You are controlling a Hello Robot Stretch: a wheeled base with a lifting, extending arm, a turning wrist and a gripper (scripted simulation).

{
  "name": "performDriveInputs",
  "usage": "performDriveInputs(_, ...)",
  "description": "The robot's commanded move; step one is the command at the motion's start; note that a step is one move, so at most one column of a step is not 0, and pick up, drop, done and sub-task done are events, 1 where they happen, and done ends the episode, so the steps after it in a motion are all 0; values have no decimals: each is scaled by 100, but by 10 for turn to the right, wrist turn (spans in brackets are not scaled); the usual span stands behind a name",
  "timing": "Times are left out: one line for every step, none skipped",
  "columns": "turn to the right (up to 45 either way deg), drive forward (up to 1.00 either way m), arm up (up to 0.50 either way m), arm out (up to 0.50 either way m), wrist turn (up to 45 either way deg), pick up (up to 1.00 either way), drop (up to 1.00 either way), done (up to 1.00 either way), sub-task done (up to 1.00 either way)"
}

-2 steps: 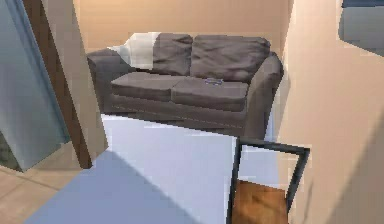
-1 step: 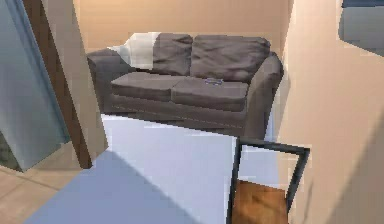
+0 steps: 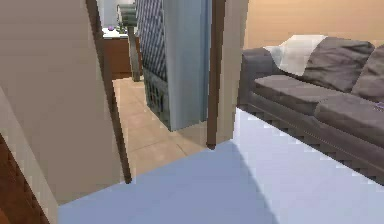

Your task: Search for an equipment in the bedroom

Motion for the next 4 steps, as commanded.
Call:
performDriveInputs(-30,0,0,0,0,0,0,0,0)
performDriveInputs(0,25,0,0,0,0,0,0,0)
performDriveInputs(-450,0,0,0,0,0,0,0,0)
performDriveInputs(-240,0,0,0,0,0,0,0,0)
